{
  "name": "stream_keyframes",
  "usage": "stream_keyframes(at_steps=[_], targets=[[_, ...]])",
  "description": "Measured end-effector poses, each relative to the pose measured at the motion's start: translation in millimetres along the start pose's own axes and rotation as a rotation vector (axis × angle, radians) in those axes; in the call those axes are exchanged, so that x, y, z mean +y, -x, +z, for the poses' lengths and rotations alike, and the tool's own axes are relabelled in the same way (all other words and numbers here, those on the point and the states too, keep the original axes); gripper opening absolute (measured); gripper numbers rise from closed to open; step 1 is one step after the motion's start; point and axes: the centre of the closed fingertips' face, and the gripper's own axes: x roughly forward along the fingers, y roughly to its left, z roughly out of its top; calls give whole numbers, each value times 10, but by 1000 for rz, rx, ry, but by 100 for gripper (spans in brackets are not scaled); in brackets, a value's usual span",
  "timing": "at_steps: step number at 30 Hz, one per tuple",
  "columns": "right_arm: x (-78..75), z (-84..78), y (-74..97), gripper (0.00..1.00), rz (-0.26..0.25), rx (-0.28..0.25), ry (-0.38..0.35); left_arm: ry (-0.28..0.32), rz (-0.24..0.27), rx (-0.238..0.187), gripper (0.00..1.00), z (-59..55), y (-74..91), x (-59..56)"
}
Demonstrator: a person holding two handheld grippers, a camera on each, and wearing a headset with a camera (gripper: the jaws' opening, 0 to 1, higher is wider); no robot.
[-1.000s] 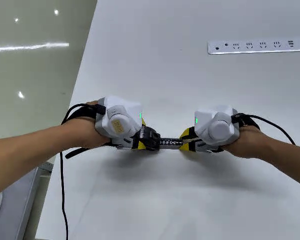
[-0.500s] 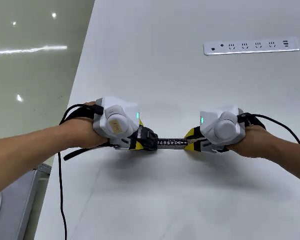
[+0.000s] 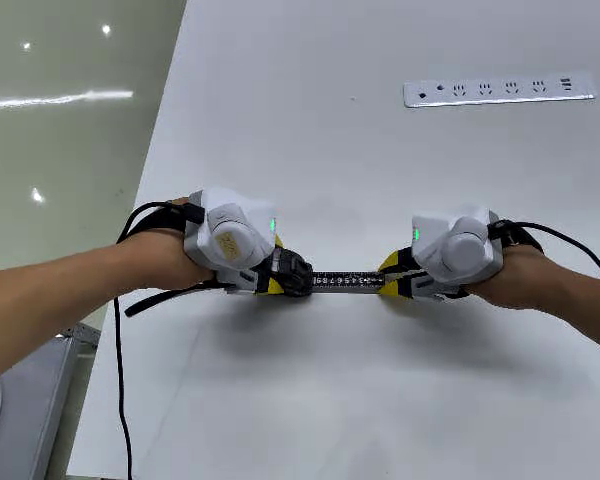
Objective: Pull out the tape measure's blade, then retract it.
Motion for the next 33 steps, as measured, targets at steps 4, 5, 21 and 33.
stream_keyframes(at_steps=[4,5,21,33], targets=[[-6,-34,31,11,1,5,-4,0,-3,2,30,2,-2,-3],[-5,-37,35,11,1,6,-5,-1,-4,3,30,2,-2,-3],[-15,-164,149,11,7,18,-23,-2,-16,11,30,2,-9,4],[-8,-302,296,11,0,35,-35,2,-14,8,30,5,-6,9]])
